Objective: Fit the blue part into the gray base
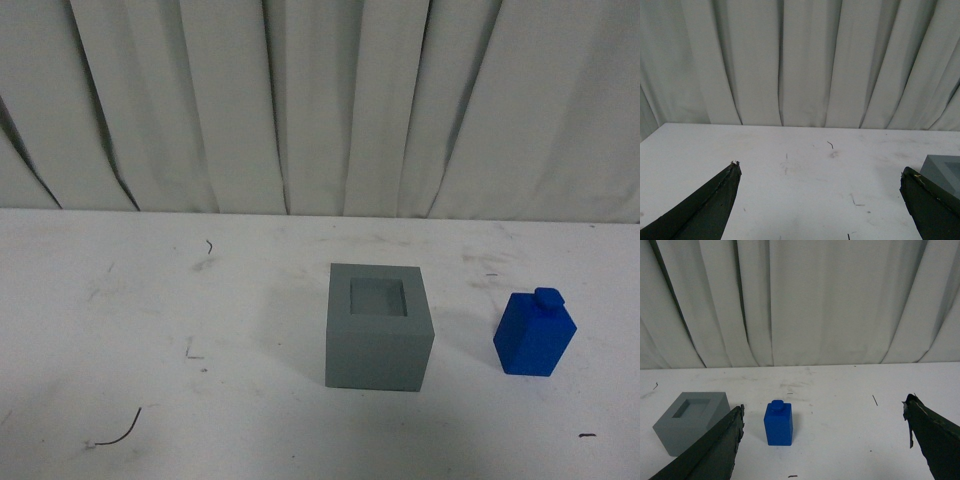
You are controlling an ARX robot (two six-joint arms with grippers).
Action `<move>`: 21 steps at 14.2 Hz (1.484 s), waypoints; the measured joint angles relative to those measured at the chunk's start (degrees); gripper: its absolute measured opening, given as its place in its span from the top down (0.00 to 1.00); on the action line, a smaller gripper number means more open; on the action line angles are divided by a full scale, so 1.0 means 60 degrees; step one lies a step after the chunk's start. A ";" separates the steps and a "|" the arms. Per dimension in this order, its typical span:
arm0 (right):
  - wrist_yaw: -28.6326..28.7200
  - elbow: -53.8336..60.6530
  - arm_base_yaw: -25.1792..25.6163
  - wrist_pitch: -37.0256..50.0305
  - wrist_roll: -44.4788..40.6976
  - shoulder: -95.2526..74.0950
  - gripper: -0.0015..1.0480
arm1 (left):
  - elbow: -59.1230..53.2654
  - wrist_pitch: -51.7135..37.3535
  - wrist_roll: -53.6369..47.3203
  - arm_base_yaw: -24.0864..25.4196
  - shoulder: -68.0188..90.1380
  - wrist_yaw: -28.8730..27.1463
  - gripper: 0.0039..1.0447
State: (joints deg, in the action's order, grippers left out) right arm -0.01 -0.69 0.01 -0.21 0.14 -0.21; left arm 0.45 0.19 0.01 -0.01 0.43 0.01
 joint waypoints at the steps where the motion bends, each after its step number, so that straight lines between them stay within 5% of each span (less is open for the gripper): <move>1: 0.0000 0.0000 0.0000 0.0000 -0.0004 0.0000 0.06 | 0.0000 0.0000 0.0000 0.0000 0.0000 -0.0004 0.06; 21: 0.0000 0.0000 0.0000 0.0000 -0.0004 0.0000 0.06 | 0.0000 0.0000 0.0000 0.0000 0.0000 -0.0004 0.06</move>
State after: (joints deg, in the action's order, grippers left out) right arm -0.01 -0.69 0.01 -0.21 0.12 -0.21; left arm 0.45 0.19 0.01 -0.01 0.43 -0.01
